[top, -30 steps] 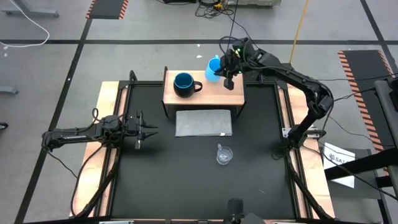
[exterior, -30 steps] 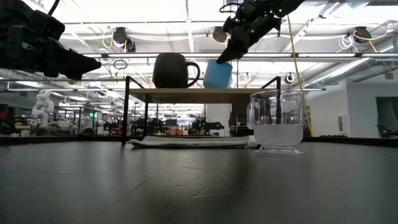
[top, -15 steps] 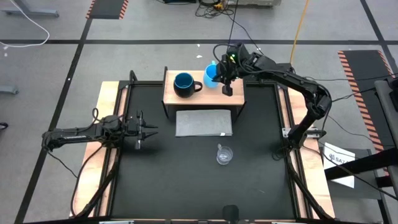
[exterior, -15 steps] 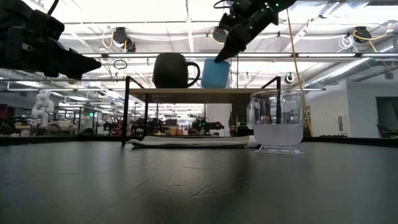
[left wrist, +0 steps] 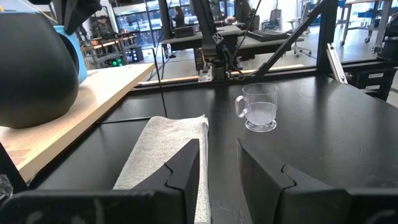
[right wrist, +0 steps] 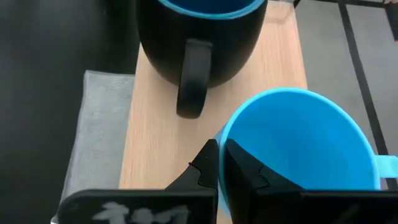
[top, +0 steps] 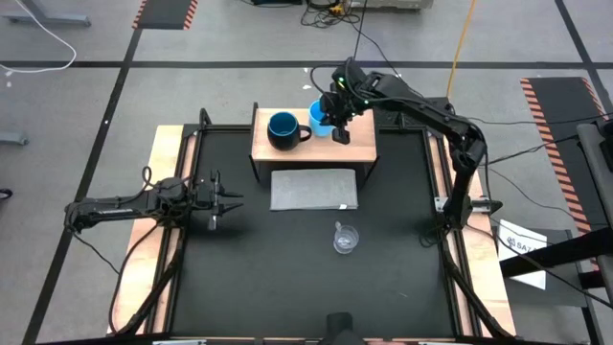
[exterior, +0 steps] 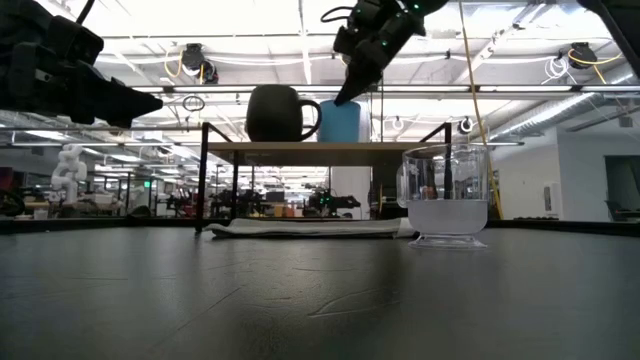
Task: Stack small to large cups/mugs on shelf
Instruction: Put the blue mug on the shelf
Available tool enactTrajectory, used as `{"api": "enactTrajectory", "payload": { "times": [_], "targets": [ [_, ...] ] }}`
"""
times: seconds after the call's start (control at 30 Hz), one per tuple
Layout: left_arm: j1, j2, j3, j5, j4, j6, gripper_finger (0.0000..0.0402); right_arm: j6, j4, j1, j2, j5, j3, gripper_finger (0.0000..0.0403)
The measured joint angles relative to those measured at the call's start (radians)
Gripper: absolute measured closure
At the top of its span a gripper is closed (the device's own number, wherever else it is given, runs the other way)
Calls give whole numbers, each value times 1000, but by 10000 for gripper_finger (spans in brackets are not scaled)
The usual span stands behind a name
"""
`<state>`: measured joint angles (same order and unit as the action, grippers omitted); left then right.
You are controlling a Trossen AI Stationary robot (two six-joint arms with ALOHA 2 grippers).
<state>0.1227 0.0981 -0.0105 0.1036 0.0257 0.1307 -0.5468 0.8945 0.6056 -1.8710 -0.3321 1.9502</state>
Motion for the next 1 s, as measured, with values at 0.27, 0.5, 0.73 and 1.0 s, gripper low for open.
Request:
{"api": "enactTrajectory", "payload": {
  "times": [0.27,0.5,0.73,1.0],
  "targets": [
    [0,0,0,0,0,-1,293,8,23,-17,-15,18,36,403],
    [0,0,0,0,0,-2,293,11,27,-19,-15,18,36,403],
    [0,0,0,1,0,-5,293,27,29,-19,-15,18,36,403],
    [0,0,0,1,0,-4,293,30,29,-24,-15,17,35,403]
  ]
}}
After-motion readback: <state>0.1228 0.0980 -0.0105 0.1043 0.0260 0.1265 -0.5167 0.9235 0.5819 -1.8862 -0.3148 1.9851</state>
